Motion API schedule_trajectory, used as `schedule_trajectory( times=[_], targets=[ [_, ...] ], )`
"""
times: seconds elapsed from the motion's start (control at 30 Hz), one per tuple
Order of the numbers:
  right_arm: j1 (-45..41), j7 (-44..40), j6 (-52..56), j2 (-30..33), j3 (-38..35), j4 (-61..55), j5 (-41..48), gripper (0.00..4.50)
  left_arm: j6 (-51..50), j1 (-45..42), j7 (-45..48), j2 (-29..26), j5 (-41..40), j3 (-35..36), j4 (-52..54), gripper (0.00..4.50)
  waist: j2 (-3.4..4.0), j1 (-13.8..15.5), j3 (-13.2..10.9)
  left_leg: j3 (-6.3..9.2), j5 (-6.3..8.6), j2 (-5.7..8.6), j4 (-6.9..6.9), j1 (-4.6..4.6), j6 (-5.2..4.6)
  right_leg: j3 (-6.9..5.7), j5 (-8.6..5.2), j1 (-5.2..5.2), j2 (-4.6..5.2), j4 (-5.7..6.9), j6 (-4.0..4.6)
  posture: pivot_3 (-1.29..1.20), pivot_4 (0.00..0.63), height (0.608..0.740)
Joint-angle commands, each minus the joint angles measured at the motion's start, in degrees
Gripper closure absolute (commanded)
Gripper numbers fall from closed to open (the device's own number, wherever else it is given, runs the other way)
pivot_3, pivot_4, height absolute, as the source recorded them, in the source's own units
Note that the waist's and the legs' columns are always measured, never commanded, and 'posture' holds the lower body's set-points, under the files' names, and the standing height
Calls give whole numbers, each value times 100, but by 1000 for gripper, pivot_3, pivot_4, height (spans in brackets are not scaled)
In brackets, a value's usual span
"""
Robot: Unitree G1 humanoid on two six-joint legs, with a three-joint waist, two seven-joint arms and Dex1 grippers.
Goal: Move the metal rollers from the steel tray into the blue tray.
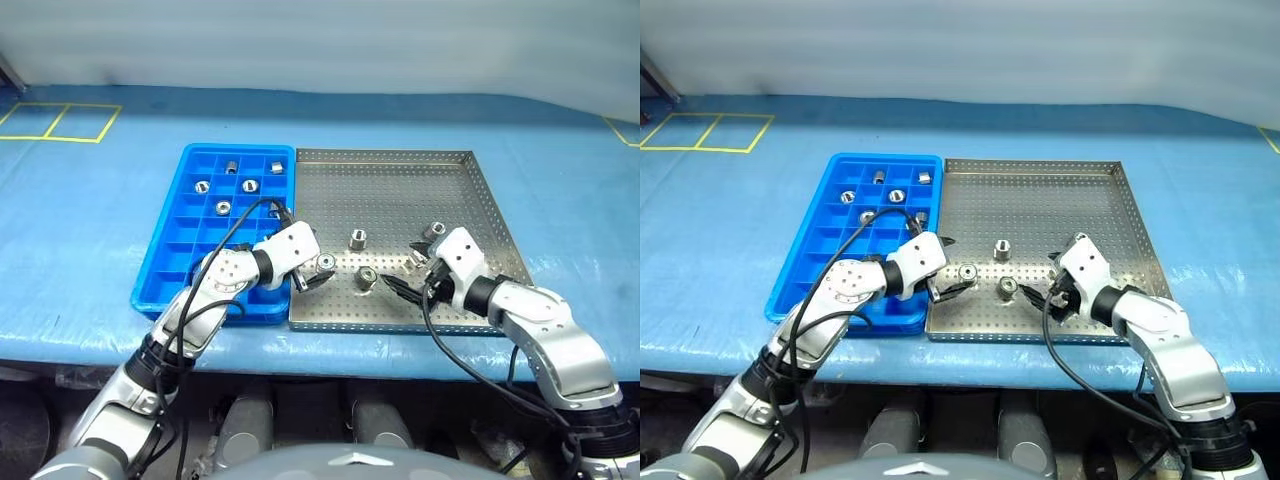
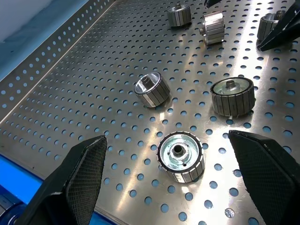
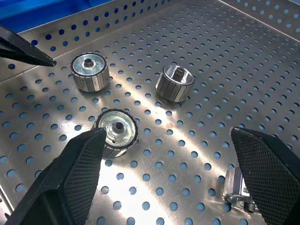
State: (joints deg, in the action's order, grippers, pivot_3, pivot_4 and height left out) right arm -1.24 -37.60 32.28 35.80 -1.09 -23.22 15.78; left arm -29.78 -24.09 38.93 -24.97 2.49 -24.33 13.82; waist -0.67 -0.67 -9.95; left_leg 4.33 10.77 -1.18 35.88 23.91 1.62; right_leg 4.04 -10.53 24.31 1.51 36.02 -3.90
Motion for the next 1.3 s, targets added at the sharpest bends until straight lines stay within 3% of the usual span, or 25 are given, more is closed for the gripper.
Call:
schedule_trajectory(
  times=[0.03, 0.67, 0.77, 0.9, 1.03, 1.13, 1.27, 1.3],
  targets=[
    [21, 15, -161, -23, -23, -78, -20, 29, 53, -262, 52, -3, 256, -167, -20, 0, 0, 0, 0, 0, 0, 0, 0, 0, 0, 0, 0, 0, 0, 0, 0, 58, 150, 740],
    [278, 263, -232, -77, -68, -263, -78, 29, 382, -1040, 577, 116, 1343, -1147, -1201, 0, 1, -84, 1, -2, 0, 0, 3, -5, -1, 3, 1, -1, 0, 6, -1, 17, 150, 740],
    [269, 306, -237, -82, -80, -263, -91, 0, 401, -1062, 610, 176, 1393, -1127, -1314, 616, 2, -107, 1, -2, 0, 0, 3, -6, -1, 2, 1, -2, -1, 7, -1, 17, 150, 740],
    [285, 344, -235, -77, -92, -289, -100, 0, 337, -1046, 608, 249, 1436, -1066, -1363, 1849, 2, -120, 1, -2, 0, 0, 3, -6, -1, 3, 1, -2, -1, 9, -1, 15, 150, 740],
    [276, 392, -232, -81, -102, -292, -123, 0, 313, -1002, 613, 268, 1434, -1038, -1390, 1849, 2, -139, 1, -3, 0, 0, 3, -7, -1, 3, 1, -2, -1, 10, -2, 16, 150, 740],
    [256, 418, -238, -76, -89, -279, -134, 0, 313, -968, 621, 286, 1396, -1014, -1387, 2437, 2, -142, 1, -3, 0, 0, 4, -8, -1, 4, 1, -2, -1, 13, -2, 18, 150, 740],
    [234, 448, -241, -71, -74, -266, -160, 0, 288, -932, 587, 305, 1378, -960, -1366, 3707, 2, -142, 1, -3, 0, 0, 4, -9, -1, 4, 1, -2, -1, 13, -2, 19, 150, 740],
    [235, 447, -242, -68, -72, -264, -162, 0, 262, -921, 558, 318, 1373, -932, -1360, 3707, 3, -142, 1, -3, 0, 0, 4, -8, -1, 4, 1, -2, -1, 14, -2, 21, 150, 740]
  ],
)
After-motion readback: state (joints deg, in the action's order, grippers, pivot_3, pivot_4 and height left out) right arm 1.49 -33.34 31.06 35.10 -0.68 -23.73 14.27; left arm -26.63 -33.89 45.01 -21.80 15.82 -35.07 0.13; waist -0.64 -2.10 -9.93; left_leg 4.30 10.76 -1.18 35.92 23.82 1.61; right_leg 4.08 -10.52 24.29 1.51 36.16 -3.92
